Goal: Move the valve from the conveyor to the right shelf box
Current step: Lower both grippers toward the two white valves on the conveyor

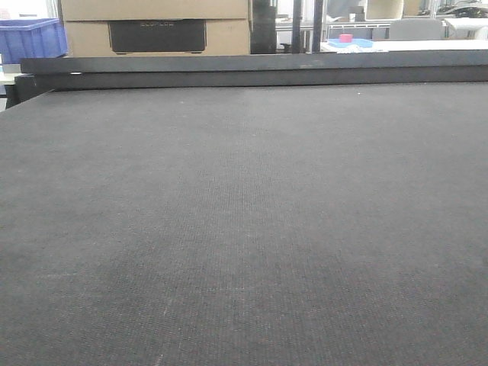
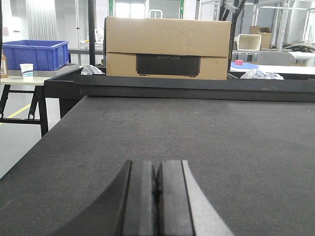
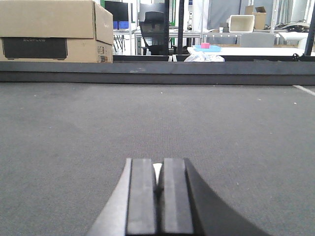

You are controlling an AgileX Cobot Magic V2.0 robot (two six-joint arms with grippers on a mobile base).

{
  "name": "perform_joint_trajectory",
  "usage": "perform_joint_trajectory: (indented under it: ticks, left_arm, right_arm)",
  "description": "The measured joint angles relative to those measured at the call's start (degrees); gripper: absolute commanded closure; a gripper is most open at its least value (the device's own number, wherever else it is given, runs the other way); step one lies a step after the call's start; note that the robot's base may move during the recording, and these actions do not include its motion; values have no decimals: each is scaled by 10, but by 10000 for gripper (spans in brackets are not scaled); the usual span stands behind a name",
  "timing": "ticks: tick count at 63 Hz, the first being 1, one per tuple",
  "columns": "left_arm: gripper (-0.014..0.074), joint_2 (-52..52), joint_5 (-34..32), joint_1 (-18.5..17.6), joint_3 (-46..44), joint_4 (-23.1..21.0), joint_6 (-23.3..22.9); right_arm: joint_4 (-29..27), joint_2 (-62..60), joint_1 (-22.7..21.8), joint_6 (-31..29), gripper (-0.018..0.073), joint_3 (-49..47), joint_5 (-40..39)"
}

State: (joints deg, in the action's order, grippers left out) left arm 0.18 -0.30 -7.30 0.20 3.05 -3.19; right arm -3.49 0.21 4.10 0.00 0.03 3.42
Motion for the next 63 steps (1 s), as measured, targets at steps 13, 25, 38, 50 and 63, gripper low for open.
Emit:
perform_joint_trajectory:
  ticks: [13,25,38,50,63]
  left_arm:
    - [707,0,0,0,0,0,0]
    - [707,0,0,0,0,0,0]
    - [707,0,0,0,0,0,0]
    - [707,0,0,0,0,0,0]
    - [707,0,0,0,0,4,0]
  right_arm:
    - [0,0,0,0,722,0,0]
    - [0,0,0,0,722,0,0]
    - [0,0,0,0,722,0,0]
    - [0,0,0,0,722,0,0]
    - [0,0,0,0,722,0,-2]
